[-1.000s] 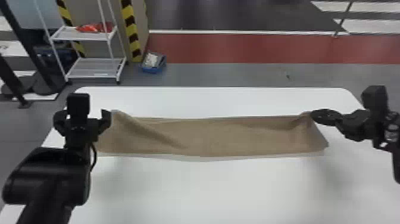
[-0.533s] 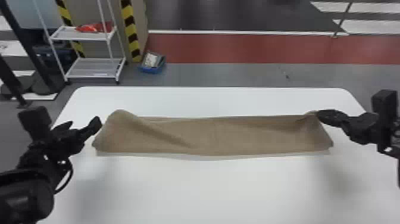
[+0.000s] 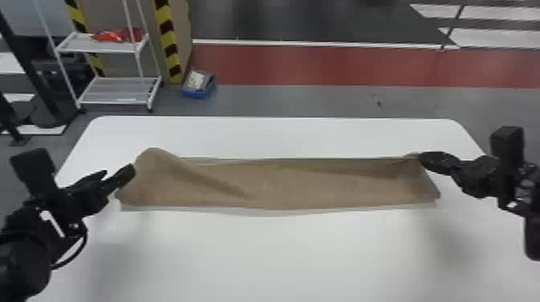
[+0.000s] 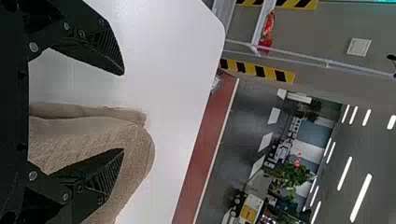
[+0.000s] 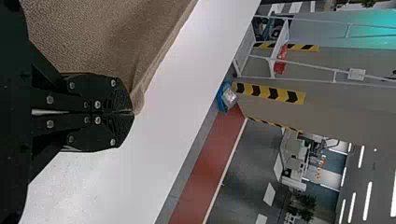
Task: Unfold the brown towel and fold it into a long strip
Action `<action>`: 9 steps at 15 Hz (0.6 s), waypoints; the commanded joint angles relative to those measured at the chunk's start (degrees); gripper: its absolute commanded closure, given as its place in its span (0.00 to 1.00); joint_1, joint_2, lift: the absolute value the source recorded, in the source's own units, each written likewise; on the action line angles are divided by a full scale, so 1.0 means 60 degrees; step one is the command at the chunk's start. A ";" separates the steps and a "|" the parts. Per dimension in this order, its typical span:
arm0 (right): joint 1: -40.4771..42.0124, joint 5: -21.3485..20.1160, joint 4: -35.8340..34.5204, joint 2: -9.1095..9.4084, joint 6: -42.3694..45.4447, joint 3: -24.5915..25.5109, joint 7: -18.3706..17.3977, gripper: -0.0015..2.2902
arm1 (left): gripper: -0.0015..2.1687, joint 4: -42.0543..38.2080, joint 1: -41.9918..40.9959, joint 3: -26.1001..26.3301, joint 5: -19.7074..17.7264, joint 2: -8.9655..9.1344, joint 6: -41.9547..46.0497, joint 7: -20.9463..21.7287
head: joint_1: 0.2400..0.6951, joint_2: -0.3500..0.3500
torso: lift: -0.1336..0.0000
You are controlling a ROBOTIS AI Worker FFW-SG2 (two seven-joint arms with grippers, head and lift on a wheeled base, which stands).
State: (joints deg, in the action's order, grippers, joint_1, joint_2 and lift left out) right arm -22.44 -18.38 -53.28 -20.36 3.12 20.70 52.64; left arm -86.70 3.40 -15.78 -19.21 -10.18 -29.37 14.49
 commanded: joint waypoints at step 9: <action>0.0180 0.0001 0.0004 -0.0049 0.0013 0.0358 0.0000 0.53 | 0.41 -0.0463 -0.0083 0.0081 -0.0021 -0.0002 -0.1281 0.0823 | 1.00 0.37 | 0.15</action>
State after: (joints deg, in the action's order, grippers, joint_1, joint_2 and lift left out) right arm -21.63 -18.32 -53.26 -20.66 3.04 22.39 52.64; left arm -89.37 2.93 -15.33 -19.24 -10.20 -36.38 19.22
